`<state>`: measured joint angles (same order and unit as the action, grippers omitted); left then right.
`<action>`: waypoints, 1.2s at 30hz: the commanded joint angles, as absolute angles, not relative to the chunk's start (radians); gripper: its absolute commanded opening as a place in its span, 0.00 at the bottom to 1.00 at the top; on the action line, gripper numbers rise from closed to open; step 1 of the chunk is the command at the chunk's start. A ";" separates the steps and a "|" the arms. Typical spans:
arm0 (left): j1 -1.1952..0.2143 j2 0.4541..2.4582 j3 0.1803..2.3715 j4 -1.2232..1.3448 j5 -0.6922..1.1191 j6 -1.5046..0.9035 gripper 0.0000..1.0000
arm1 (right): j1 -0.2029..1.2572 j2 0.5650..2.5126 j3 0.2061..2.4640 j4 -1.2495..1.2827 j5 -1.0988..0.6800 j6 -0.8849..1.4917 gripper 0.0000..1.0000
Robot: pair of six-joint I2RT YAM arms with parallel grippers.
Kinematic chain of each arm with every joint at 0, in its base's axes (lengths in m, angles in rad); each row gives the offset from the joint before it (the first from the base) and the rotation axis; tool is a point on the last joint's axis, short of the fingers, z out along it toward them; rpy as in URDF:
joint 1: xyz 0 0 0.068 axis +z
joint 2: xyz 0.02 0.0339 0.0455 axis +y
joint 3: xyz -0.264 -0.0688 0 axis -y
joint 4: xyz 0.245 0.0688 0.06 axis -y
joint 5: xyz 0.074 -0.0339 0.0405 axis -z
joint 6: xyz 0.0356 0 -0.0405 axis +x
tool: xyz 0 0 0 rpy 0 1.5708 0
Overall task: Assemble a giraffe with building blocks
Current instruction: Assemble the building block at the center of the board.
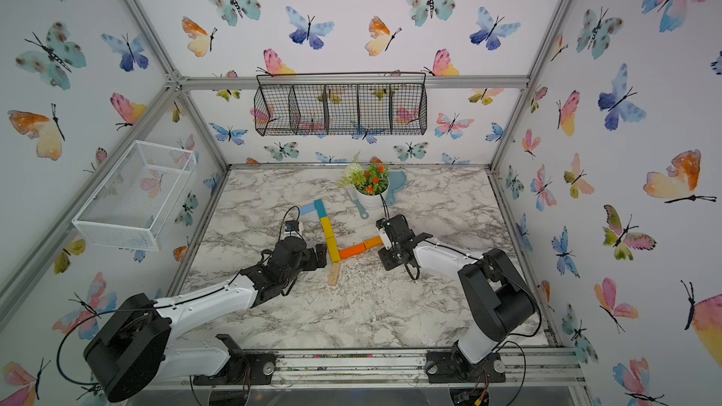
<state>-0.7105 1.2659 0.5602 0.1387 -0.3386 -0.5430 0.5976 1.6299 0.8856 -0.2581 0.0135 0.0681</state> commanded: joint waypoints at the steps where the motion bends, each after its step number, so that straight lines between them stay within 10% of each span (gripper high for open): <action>1: -0.709 1.203 0.526 0.163 -0.371 -0.531 1.00 | 0.597 1.656 0.907 -0.267 0.047 0.020 0.09; 36: -0.709 1.221 0.528 0.176 -0.356 -0.520 1.00 | 0.597 1.812 0.991 -0.318 0.088 -0.077 0.09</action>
